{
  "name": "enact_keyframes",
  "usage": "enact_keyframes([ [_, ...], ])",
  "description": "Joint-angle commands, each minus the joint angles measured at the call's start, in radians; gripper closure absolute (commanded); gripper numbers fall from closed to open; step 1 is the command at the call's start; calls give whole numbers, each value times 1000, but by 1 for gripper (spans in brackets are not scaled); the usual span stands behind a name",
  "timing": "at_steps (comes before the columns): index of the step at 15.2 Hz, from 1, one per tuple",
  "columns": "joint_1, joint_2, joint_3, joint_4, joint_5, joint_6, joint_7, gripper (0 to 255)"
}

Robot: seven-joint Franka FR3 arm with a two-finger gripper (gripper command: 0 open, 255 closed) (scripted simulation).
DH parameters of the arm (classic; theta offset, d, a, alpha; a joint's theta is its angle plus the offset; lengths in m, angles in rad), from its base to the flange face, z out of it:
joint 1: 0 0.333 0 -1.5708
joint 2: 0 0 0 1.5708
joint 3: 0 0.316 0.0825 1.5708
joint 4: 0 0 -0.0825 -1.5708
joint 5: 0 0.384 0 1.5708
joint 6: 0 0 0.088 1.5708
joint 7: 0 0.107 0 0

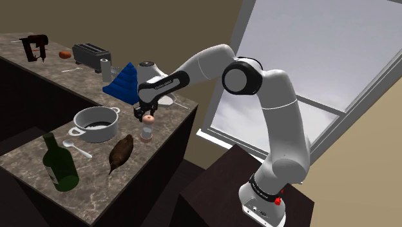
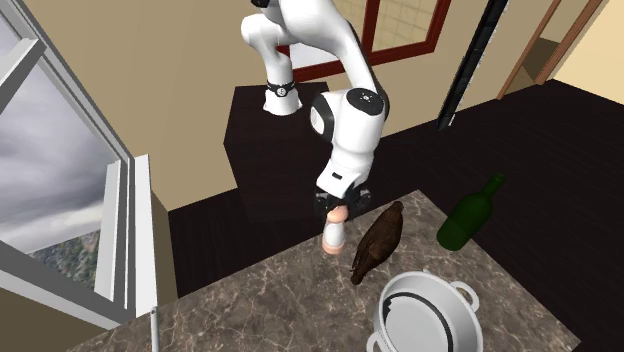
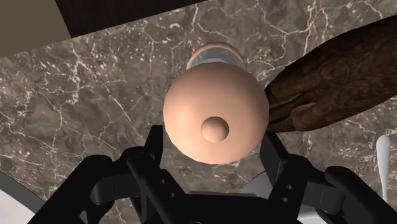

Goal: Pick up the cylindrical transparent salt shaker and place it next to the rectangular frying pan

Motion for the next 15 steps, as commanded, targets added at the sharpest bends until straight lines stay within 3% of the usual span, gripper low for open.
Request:
enact_keyframes([
  [1,-1,-19,2,1,3,-20,-3,255],
  [15,-6,-123,14,28,20,-150,-22,255],
])
